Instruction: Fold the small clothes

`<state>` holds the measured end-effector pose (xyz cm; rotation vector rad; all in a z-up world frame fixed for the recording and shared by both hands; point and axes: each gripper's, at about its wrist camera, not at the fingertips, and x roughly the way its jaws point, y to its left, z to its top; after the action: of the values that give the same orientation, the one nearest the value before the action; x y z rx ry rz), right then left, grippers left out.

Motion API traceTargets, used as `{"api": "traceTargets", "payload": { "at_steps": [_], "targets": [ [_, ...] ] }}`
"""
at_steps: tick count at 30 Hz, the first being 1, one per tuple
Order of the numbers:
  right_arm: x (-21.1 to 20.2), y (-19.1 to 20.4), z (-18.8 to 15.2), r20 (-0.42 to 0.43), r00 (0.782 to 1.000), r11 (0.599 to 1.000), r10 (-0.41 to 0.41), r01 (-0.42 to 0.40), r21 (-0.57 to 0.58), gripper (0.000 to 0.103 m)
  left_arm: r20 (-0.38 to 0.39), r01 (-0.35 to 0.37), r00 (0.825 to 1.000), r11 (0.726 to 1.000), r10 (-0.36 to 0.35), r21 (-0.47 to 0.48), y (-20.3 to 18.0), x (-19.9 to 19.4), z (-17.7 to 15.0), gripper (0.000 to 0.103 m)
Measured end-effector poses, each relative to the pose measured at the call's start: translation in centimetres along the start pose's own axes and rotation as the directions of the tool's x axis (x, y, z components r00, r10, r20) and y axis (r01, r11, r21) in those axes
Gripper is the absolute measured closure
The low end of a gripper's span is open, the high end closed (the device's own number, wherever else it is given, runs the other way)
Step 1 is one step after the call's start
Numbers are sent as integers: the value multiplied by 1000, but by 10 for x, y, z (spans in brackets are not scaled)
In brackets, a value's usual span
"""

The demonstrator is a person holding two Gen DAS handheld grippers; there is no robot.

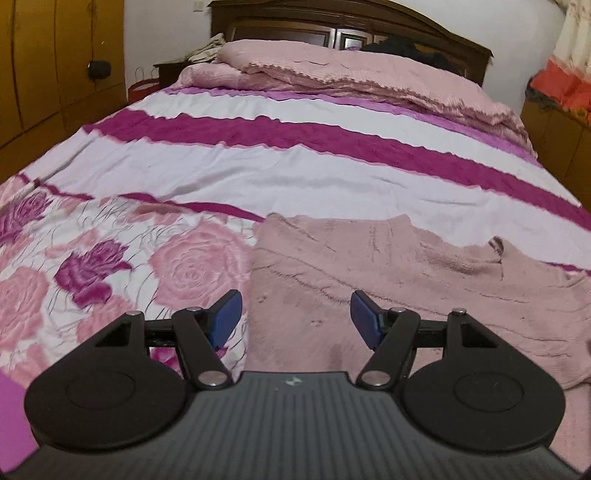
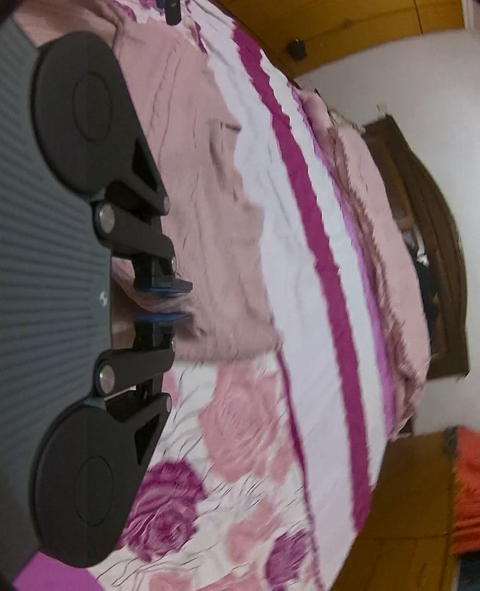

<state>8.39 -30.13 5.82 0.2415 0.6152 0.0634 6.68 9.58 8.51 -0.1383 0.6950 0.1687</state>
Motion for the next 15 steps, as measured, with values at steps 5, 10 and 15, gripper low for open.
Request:
{"api": "traceTargets", "payload": {
  "at_steps": [5,10,15],
  "targets": [
    [-3,-7,12,62,998,1000,23,-22,-20,56,-7,-12,1000,999,12,34,-10,19,5,31],
    [17,2,19,29,997,991,71,-67,-115,44,-3,-7,1000,998,7,62,-17,34,6,31],
    [35,11,7,-68,997,984,33,-45,-172,54,2,-29,1000,998,29,55,-13,51,3,31]
  ]
}}
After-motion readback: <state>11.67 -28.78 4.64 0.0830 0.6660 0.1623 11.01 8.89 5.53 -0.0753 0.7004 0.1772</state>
